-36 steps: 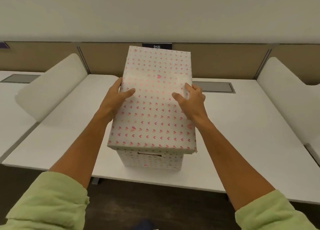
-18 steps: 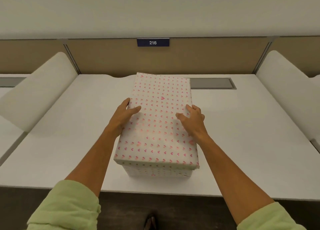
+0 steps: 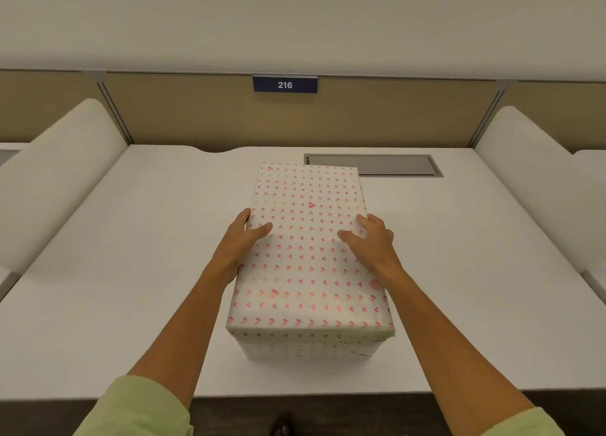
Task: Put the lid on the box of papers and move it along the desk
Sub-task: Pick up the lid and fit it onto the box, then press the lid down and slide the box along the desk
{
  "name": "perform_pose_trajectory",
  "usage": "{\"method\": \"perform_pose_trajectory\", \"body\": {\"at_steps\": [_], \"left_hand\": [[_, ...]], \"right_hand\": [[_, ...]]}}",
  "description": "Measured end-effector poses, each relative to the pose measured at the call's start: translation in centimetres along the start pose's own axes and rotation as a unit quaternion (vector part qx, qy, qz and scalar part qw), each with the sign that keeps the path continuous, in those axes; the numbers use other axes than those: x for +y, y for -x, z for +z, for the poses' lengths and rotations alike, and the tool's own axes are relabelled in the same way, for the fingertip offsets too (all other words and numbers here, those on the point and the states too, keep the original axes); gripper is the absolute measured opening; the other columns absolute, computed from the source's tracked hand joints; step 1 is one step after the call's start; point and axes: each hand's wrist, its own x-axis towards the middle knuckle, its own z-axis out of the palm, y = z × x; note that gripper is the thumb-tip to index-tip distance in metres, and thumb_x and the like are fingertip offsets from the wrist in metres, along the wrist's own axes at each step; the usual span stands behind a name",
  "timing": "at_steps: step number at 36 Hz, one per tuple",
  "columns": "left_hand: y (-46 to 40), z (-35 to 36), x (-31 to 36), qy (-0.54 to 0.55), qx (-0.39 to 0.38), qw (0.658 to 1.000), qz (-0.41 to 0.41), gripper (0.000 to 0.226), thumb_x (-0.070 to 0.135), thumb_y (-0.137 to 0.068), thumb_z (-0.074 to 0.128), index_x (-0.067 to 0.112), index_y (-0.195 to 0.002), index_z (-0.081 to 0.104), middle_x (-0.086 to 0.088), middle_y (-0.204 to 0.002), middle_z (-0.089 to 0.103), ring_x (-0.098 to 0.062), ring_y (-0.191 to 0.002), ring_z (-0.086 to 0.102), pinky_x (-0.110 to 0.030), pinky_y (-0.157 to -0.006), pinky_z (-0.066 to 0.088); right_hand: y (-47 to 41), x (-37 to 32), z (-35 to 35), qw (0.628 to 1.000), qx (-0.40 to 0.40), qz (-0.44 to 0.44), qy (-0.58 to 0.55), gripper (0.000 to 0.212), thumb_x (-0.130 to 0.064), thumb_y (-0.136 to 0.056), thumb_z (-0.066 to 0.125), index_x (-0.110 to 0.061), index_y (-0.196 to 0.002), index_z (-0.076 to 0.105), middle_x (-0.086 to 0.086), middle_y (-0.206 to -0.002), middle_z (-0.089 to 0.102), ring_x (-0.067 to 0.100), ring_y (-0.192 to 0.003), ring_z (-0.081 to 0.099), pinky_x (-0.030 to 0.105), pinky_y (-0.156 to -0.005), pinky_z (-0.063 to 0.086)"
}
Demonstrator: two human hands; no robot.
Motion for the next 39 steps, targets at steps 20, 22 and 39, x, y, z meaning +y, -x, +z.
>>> {"method": "perform_pose_trajectory", "body": {"at_steps": [20,22,39], "left_hand": [[-0.5,0.4,-1.0,-0.088,0.028,0.996,0.018,0.052,0.035,-0.100,0.043,0.030,-0.149,0.026,0.003,-0.154,0.035,-0.028,-0.136,0.043,-0.050,-0.104,0.042],[-0.5,0.5,-1.2,-0.090,0.026,0.995,0.017,0.053,0.036,-0.100,0.043,0.031,-0.150,0.025,0.003,-0.155,0.034,-0.029,-0.136,0.042,-0.051,-0.104,0.041],[0.5,1.5,-1.8,-0.291,0.049,0.951,0.099,0.059,0.033,-0.103,0.030,0.018,-0.155,0.006,0.000,-0.164,0.005,-0.023,-0.150,0.011,-0.041,-0.118,0.014]], "right_hand": [[-0.7,-0.1,0.9,0.998,-0.007,0.011,0.068,0.074,-0.051,-0.092,0.061,-0.019,-0.153,0.034,0.001,-0.164,0.022,0.030,-0.149,0.018,0.052,-0.116,0.028],[-0.7,0.1,1.0,0.997,-0.009,0.010,0.076,0.075,-0.051,-0.092,0.060,-0.020,-0.154,0.033,0.001,-0.164,0.021,0.029,-0.149,0.018,0.052,-0.116,0.028],[0.2,0.7,1.8,0.979,-0.026,-0.037,0.196,0.076,-0.060,-0.098,0.036,-0.022,-0.159,0.013,0.001,-0.169,-0.001,0.030,-0.154,0.007,0.049,-0.121,0.019]]}}
